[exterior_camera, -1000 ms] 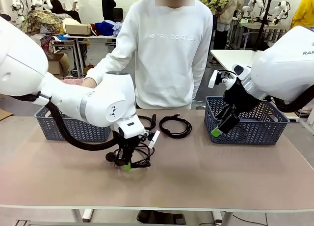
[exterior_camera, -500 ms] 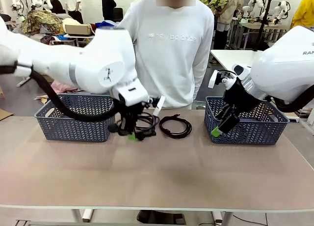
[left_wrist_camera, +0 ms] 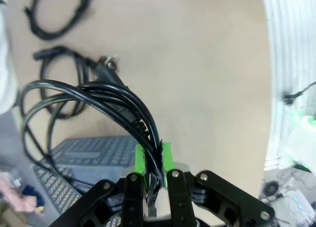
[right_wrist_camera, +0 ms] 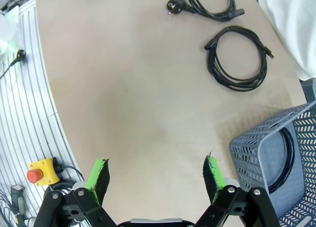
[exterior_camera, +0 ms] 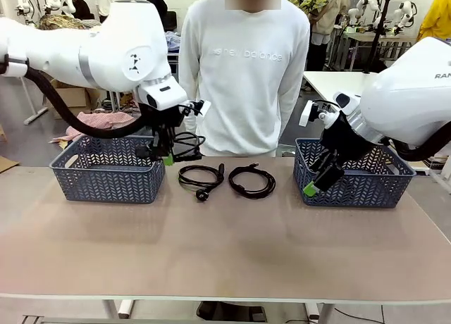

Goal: Organize the cables according to human instructions.
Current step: Pick up a bundle of cables and place it in the basket indicated by the human.

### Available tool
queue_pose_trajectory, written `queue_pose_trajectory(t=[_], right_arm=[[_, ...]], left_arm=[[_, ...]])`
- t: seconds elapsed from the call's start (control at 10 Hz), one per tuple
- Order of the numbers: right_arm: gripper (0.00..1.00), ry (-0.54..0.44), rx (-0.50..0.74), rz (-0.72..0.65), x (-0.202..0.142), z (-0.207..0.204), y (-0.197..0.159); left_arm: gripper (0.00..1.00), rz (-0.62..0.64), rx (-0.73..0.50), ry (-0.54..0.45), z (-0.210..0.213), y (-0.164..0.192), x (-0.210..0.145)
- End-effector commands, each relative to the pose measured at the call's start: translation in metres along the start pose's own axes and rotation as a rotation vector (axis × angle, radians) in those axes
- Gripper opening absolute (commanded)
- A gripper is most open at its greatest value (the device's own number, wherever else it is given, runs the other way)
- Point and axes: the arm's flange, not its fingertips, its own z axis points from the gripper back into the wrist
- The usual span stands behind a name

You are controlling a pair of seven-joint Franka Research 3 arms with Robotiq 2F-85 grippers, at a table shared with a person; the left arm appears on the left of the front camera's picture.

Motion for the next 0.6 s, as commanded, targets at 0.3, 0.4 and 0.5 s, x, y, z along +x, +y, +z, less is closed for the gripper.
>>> queue_pose_trajectory(t=[0.3, 0.4, 0.5], right_arm=[[1.0, 0.002, 0.001, -0.004, 0.002, 0.001, -0.001], [1.0, 0.002, 0.001, -0.004, 0.002, 0.001, -0.001], [1.0, 0.002, 0.001, -0.004, 0.002, 0.001, -0.001]], left_arm=[[0.0, 0.116, -0.103, -0.091, 0.01, 0.029, -0.023], [0.0, 0.04, -0.017, -0.018, 0.002, 0.025, -0.019], [0.0, 0.04, -0.017, -0.018, 0.002, 0.025, -0.019]])
